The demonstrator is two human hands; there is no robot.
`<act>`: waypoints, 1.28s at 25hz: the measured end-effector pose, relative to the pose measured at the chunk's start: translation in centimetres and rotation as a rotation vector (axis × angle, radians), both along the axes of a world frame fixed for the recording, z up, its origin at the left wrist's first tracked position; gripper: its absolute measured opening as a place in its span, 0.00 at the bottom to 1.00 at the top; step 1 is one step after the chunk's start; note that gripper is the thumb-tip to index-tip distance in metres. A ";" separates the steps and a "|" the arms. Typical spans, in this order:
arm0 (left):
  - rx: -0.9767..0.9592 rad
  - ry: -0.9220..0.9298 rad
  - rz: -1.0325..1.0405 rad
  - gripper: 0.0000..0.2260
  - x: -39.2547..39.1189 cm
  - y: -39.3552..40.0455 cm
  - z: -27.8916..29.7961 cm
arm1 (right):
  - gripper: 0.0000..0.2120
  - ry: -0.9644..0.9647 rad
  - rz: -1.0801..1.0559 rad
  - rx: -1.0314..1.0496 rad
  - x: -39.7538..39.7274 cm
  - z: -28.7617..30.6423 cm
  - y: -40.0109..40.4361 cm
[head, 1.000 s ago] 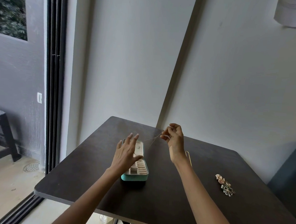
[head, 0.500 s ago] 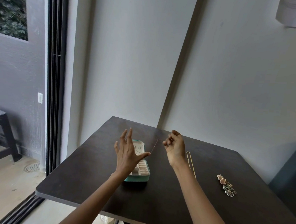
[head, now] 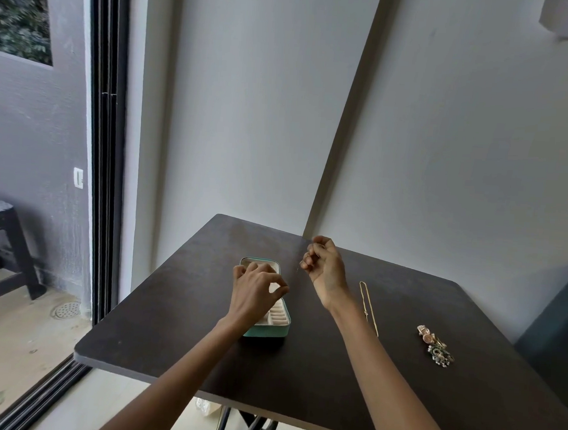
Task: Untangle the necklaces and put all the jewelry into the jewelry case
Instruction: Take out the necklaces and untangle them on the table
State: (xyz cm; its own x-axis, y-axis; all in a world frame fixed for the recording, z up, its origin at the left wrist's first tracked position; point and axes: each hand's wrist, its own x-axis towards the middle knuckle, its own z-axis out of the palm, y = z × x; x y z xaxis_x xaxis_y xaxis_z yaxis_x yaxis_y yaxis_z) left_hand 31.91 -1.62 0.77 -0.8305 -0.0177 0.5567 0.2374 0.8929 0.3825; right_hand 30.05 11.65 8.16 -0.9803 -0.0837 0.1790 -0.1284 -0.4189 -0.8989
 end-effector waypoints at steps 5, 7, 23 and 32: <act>0.761 -0.209 -0.486 0.06 0.0 0.5 1.2 | 0.10 0.016 0.024 0.045 0.1 0.0 -0.2; 0.917 -0.257 -0.560 0.07 0.1 0.3 1.7 | 0.10 0.023 0.023 0.063 0.1 -0.1 -0.2; 0.935 -0.093 -0.470 0.06 -0.2 -1.4 3.1 | 0.06 0.041 -0.041 0.304 0.3 -1.7 0.0; 0.899 -0.052 -0.461 0.06 -0.3 -1.7 3.8 | 0.06 0.015 0.118 0.397 0.9 -3.5 -2.3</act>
State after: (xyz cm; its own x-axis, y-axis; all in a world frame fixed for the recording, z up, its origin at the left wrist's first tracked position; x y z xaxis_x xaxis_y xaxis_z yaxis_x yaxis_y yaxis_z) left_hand 31.65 -3.32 4.57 -0.8852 -0.0839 0.4576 0.4502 0.0938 0.8880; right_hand 30.91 9.30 4.63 -0.9573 -0.2611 0.1240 -0.1140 -0.0530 -0.9921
